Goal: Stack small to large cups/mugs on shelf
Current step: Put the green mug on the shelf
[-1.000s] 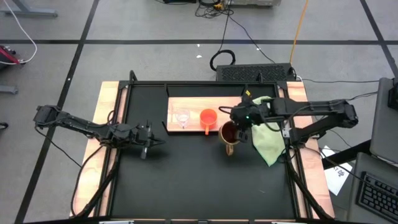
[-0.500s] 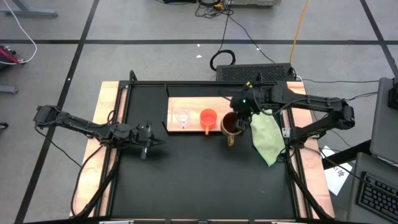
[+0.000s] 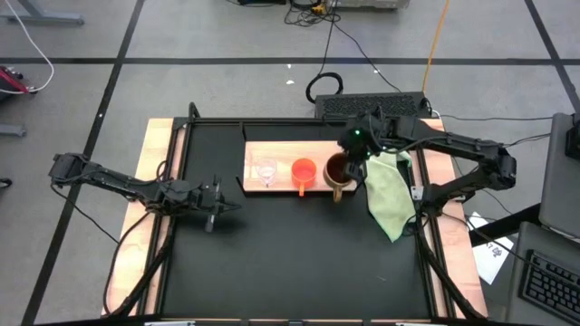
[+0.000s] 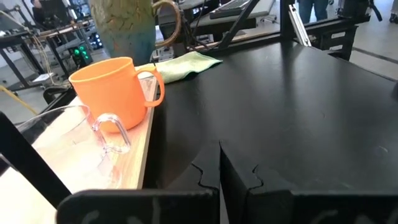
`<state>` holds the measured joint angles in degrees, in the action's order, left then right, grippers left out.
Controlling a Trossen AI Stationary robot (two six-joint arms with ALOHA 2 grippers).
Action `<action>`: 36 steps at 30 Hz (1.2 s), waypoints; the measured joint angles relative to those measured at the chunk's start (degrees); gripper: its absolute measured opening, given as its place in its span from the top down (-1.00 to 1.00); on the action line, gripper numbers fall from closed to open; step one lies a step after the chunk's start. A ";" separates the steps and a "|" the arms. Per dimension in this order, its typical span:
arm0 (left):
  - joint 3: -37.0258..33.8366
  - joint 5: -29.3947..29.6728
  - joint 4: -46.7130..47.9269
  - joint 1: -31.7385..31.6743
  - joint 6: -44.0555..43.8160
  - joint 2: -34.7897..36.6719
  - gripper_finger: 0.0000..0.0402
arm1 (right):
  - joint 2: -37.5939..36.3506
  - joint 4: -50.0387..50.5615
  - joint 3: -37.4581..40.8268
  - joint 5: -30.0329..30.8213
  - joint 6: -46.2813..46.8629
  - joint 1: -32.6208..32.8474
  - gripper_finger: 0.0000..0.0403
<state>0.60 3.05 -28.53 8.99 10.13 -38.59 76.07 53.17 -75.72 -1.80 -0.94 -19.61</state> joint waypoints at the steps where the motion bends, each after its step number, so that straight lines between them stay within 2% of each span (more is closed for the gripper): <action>1: 0.00 0.00 -0.11 0.00 0.10 0.00 0.98 | 0.00 -0.16 0.00 0.01 -0.32 -0.28 0.87; 5: 0.00 -0.02 -1.68 0.00 0.12 -0.02 0.98 | 0.94 -1.28 0.00 -0.10 -1.28 -1.49 0.87; 16: 0.02 -0.55 -2.77 0.04 0.03 0.00 0.98 | 7.10 -1.34 0.00 -6.06 -4.44 -4.94 0.88; 36: 0.02 -0.55 -2.51 0.04 1.63 0.00 0.98 | 8.50 -2.78 -0.63 -6.40 -8.26 -9.10 0.88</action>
<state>0.62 2.50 -31.05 9.04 11.75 -38.59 84.58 50.39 -76.36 -8.20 -9.20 -28.71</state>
